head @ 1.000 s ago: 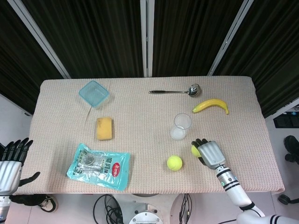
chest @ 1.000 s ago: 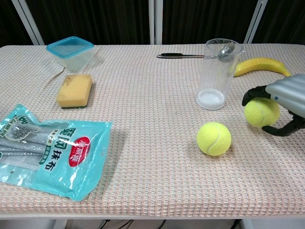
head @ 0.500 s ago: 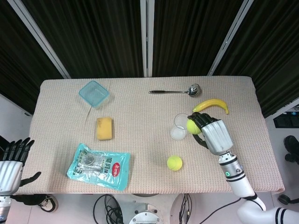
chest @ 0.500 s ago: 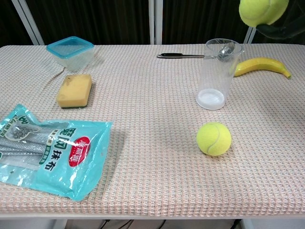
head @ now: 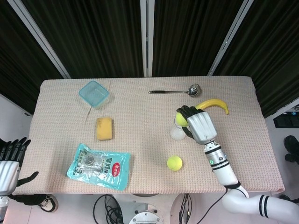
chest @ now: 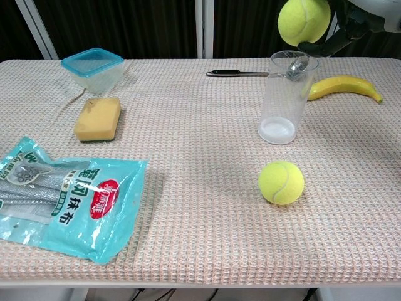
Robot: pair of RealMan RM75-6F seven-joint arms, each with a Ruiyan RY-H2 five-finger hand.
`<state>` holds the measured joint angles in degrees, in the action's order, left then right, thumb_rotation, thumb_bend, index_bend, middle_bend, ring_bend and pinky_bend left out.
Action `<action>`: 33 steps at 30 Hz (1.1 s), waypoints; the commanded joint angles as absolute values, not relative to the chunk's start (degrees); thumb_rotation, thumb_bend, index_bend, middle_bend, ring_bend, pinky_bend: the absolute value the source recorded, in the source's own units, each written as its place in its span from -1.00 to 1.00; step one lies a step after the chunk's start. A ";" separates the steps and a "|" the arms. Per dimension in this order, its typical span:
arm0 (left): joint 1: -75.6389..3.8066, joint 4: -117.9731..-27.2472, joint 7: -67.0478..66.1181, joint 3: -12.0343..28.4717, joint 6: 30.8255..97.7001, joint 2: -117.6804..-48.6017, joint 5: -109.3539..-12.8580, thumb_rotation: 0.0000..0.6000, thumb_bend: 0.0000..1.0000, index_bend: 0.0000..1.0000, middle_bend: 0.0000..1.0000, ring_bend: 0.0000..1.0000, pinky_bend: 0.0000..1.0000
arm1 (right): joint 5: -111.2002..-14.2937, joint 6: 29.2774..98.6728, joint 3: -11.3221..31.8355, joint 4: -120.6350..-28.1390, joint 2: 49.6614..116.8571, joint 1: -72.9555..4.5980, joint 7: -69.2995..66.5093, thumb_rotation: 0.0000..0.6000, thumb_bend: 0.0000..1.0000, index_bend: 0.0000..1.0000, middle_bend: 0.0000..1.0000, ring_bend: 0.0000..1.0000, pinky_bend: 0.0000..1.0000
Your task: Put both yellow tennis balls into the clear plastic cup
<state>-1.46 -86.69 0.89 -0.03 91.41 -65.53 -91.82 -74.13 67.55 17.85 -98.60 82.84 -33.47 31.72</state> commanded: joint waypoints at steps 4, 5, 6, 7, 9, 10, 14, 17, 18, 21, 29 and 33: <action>-1.47 -85.90 1.83 0.01 91.31 -65.79 -91.69 1.00 -0.93 -1.00 -1.00 -1.00 -1.00 | -71.11 64.27 17.69 -97.78 81.36 -34.68 27.02 1.00 -0.63 -0.33 -0.28 -0.43 -0.30; -1.45 -85.78 1.84 0.01 91.34 -65.84 -91.68 1.00 -0.93 -1.00 -1.00 -1.00 -1.00 | -70.59 63.96 17.57 -97.94 81.14 -34.76 26.95 1.00 -0.64 -0.45 -0.35 -0.51 -0.38; -1.42 -85.69 1.84 0.00 91.38 -65.88 -91.68 1.00 -0.93 -1.00 -1.00 -1.00 -1.00 | -70.05 63.70 17.48 -98.15 80.92 -34.84 26.98 1.00 -0.65 -0.54 -0.41 -0.58 -0.43; -1.38 -85.64 1.92 -0.02 91.42 -65.91 -91.69 1.00 -0.93 -1.00 -1.00 -1.00 -1.00 | -69.45 63.51 17.39 -98.41 80.65 -34.96 27.11 1.00 -0.65 -0.64 -0.48 -0.66 -0.49; -1.31 -85.60 2.04 -0.02 91.56 -65.89 -91.71 1.00 -0.93 -1.00 -1.00 -1.00 -1.00 | -68.97 63.43 17.25 -98.74 80.36 -35.11 27.02 1.00 -0.65 -0.76 -0.57 -0.76 -0.58; -1.27 -85.60 2.07 -0.01 91.67 -65.88 -91.74 1.00 -0.93 -1.00 -1.00 -1.00 -1.00 | -69.03 63.58 17.13 -98.96 80.23 -35.14 26.71 1.00 -0.65 -0.79 -0.60 -0.78 -0.61; -1.24 -85.60 2.05 -0.01 91.74 -65.93 -91.81 1.00 -0.94 -1.00 -1.00 -1.00 -1.00 | -70.71 64.71 16.49 -99.68 79.69 -34.91 25.02 1.00 -0.65 -0.83 -0.64 -0.81 -0.62; -1.31 -85.56 1.88 0.01 91.57 -66.02 -91.76 1.00 -0.93 -1.00 -1.00 -1.00 -1.00 | -73.20 66.05 15.79 -100.88 78.98 -34.47 23.39 1.00 -0.65 -0.85 -0.66 -0.84 -0.62; -1.33 -85.55 1.83 0.02 91.50 -66.04 -91.70 1.00 -0.93 -1.00 -1.00 -1.00 -1.00 | -74.52 66.49 15.40 -101.43 78.62 -34.30 22.71 1.00 -0.65 -0.86 -0.66 -0.83 -0.62; -1.39 -85.62 1.72 0.11 91.39 -66.07 -91.59 1.00 -0.93 -1.00 -1.00 -1.00 -1.00 | -80.24 68.29 13.40 -103.35 77.38 -33.58 20.86 1.00 -0.65 -0.86 -0.66 -0.83 -0.62; -1.32 -85.82 1.41 0.10 91.51 -66.08 -91.63 1.00 -0.93 -1.00 -1.00 -1.00 -1.00 | -98.62 68.70 4.16 -102.71 74.24 -33.55 14.33 1.00 -0.65 -0.84 -0.65 -0.83 -0.62; -1.18 -85.52 1.70 0.00 91.43 -66.21 -91.44 1.00 -0.93 -1.00 -1.00 -1.00 -1.00 | -97.21 64.62 1.37 -102.93 73.21 -33.11 18.10 1.00 -0.65 -0.84 -0.66 -0.83 -0.58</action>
